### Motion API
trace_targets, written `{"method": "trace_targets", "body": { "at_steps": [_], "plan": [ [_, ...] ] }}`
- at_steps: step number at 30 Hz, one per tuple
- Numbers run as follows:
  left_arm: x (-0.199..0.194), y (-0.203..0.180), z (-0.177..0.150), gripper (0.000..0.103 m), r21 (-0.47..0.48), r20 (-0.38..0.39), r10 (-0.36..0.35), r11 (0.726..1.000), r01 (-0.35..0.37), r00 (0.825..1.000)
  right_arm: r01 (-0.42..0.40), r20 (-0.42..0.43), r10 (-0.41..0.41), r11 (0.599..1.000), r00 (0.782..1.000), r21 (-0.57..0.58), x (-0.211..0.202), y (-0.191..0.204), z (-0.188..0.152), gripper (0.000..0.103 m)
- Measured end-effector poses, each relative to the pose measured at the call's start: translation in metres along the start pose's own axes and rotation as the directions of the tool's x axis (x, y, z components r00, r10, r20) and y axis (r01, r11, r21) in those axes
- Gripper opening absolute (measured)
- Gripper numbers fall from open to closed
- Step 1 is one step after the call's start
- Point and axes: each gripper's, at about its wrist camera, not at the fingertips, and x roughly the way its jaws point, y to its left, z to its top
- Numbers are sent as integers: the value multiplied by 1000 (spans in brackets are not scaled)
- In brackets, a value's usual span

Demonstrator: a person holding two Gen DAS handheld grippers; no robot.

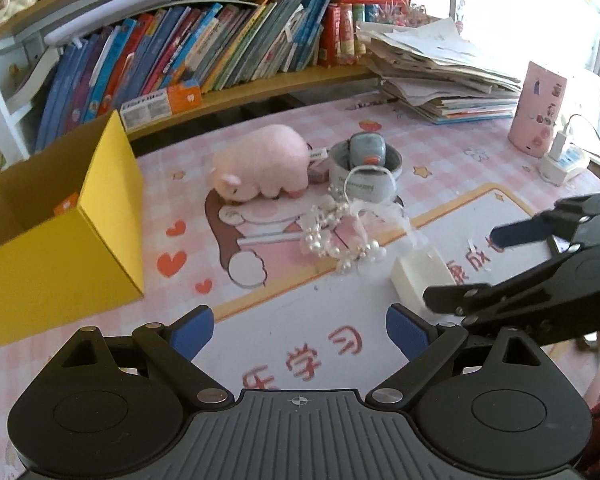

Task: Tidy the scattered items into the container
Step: 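Grasp the pearl bracelet with the left tool while the right tool grasps the white square block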

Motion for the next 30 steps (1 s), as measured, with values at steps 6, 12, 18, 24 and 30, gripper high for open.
{"method": "trace_targets", "body": {
  "at_steps": [6, 12, 18, 24, 30],
  "plan": [
    [18, 7, 22, 93, -4, 15, 16, 1000, -16, 1000, -45, -51, 44, 999, 998, -27, 23, 2, 10, 76],
    [47, 10, 39, 92, -2, -10, -5, 1000, 5, 1000, -60, -81, 56, 997, 995, -53, 34, 2, 14, 69],
    [85, 9, 51, 77, -17, -68, -53, 999, 52, 996, -75, -104, 68, 995, 992, -70, 40, -2, 15, 59],
    [115, 4, 55, 59, -31, -118, -92, 996, 89, 989, -84, -96, 73, 990, 993, -117, 37, 0, 14, 47],
    [128, -1, 52, 48, -13, -125, -80, 997, 79, 989, -31, -78, 21, 991, 997, -127, 31, -6, 14, 43]
  ]
}}
